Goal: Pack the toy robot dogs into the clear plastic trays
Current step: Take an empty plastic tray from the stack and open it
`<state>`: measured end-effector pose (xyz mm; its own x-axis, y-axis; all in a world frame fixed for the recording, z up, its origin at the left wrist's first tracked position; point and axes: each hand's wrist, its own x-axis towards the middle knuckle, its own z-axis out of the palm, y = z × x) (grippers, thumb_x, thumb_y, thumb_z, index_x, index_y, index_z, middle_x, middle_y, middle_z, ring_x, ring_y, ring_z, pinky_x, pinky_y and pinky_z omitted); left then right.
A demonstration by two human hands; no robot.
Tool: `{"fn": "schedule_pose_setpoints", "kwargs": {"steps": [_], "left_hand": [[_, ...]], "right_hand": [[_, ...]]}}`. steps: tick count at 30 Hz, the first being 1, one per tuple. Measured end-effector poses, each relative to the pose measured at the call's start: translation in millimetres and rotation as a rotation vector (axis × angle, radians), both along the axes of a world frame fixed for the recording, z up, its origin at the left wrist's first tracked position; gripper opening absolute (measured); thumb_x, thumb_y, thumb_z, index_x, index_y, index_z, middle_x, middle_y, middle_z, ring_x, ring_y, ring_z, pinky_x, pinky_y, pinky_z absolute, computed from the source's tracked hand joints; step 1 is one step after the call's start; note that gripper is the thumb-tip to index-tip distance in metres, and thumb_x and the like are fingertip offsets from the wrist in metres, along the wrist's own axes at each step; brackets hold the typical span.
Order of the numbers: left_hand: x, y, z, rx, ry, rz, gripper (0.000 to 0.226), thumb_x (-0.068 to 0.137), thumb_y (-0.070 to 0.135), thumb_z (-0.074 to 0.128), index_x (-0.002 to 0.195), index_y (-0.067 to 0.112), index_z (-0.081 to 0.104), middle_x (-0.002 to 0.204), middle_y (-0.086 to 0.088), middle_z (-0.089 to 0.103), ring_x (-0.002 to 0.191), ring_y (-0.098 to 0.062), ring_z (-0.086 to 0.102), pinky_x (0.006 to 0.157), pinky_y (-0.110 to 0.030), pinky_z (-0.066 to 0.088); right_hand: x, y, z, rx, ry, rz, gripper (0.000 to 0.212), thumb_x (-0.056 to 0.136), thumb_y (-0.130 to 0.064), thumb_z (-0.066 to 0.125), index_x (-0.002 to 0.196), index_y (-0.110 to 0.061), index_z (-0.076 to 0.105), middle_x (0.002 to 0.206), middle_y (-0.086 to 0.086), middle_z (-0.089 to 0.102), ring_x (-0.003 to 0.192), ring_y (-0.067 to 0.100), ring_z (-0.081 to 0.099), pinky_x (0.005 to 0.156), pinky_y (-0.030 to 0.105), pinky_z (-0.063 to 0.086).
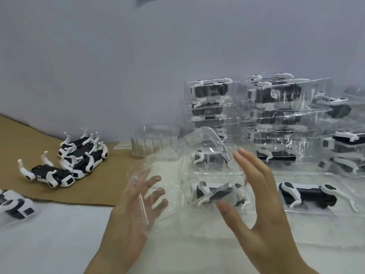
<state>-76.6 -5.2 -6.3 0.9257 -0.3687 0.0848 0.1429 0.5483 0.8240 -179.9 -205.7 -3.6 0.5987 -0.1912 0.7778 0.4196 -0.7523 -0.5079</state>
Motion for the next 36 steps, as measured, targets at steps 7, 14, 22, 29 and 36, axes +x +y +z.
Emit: {"fn": "schedule_pose_setpoints", "kwargs": {"steps": [7, 14, 22, 29, 36], "left_hand": [[-4, -3, -4, -0.200, 0.143, -0.133, 0.048, 0.083, 0.048, 0.071, 0.122, 0.022, 0.070, 0.117, -0.007, 0.068, 0.096, -0.022, 0.068, 0.082, -0.037, 0.059], [4, -4, -15, -0.276, 0.164, -0.233, 0.065, 0.080, 0.020, 0.072, 0.141, 0.020, 0.052, 0.138, -0.014, 0.058, 0.124, -0.031, 0.061, 0.101, -0.049, 0.051], [-1, -10, -15, -0.016, -0.067, -0.146, 0.081, 0.075, 0.040, 0.080, 0.147, 0.025, 0.046, 0.145, -0.011, 0.057, 0.130, -0.031, 0.057, 0.106, -0.045, 0.050], [0, -7, -16, -0.010, -0.114, -0.132, 0.060, 0.089, 0.021, 0.049, 0.149, 0.018, 0.044, 0.143, -0.011, 0.058, 0.131, -0.030, 0.057, 0.106, -0.043, 0.047], [2, -5, -17, 0.080, -0.119, -0.065, 0.059, 0.084, 0.026, 0.057, 0.142, 0.017, 0.055, 0.130, -0.010, 0.066, 0.114, -0.026, 0.067, 0.094, -0.041, 0.057]], "right_hand": [[-1, -9, -1, 0.247, 0.023, 0.031, 0.059, 0.088, -0.055, 0.064, 0.143, -0.044, 0.044, 0.142, -0.030, 0.049, 0.129, -0.003, 0.049, 0.102, 0.006, 0.035], [2, -19, -3, 0.356, -0.126, -0.060, 0.064, 0.082, -0.035, 0.075, 0.140, -0.042, 0.047, 0.140, -0.021, 0.054, 0.126, 0.007, 0.057, 0.105, 0.024, 0.045], [0, -16, 0, 0.240, -0.101, -0.052, 0.070, 0.085, -0.036, 0.075, 0.147, -0.027, 0.044, 0.142, -0.020, 0.048, 0.134, 0.010, 0.050, 0.103, 0.032, 0.049], [0, -16, 3, 0.159, -0.115, -0.060, 0.070, 0.083, -0.024, 0.074, 0.147, -0.020, 0.047, 0.146, -0.011, 0.045, 0.141, 0.009, 0.040, 0.109, 0.028, 0.040], [-1, -13, 4, 0.249, -0.034, -0.001, 0.064, 0.088, -0.041, 0.071, 0.146, -0.030, 0.045, 0.146, -0.015, 0.049, 0.137, 0.013, 0.046, 0.109, 0.023, 0.038]]}}
